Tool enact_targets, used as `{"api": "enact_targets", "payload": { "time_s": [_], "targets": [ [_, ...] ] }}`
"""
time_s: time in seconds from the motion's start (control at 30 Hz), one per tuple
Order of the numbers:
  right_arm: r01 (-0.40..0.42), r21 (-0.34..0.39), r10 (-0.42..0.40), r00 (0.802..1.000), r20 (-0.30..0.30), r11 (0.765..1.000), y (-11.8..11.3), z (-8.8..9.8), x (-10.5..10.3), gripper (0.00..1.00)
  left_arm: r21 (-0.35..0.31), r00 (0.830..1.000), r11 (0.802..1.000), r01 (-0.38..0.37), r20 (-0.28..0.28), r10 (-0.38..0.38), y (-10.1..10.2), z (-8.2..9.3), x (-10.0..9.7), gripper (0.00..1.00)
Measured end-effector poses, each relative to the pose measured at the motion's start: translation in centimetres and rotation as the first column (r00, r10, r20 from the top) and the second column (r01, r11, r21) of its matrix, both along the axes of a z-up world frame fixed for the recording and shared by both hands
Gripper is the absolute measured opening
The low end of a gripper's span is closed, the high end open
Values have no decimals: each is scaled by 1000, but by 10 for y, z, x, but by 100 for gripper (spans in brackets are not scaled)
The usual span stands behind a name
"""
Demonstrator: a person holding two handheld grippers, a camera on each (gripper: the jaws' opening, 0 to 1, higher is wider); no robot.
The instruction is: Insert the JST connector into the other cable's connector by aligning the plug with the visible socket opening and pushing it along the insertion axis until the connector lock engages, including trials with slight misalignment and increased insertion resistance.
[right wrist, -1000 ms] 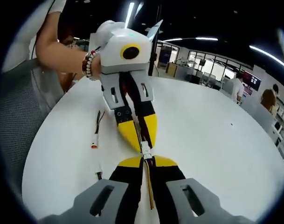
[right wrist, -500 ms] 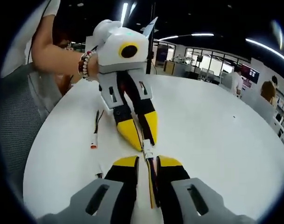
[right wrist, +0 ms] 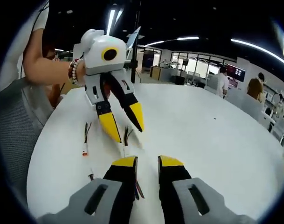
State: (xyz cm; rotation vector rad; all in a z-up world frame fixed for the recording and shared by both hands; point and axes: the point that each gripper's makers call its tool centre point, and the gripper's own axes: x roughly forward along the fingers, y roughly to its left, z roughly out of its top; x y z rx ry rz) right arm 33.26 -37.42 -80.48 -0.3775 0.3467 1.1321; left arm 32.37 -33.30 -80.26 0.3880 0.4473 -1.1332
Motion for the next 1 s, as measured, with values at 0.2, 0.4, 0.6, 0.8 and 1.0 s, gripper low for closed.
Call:
{"api": "enact_targets", "payload": {
  "time_s": [0.2,0.4,0.6,0.8,1.0],
  "targets": [
    [28,26,-29,999,25,999,-6,16,4,15,39,999,999,-33,-14,34,12,2,2,23],
    [66,76,-68,997,23,995,-7,33,3,15,-24,999,999,-44,-32,44,7,22,-4,24],
    [72,102,-77,996,37,992,-1,48,1,15,-30,1000,999,-27,-12,27,7,36,-23,25],
    [53,123,-57,998,35,991,8,54,-16,13,-36,1000,999,-21,8,21,12,40,-43,26],
    [44,75,-46,998,30,996,8,48,-31,13,-87,999,996,-34,15,35,14,55,-56,28]
  ]
}}
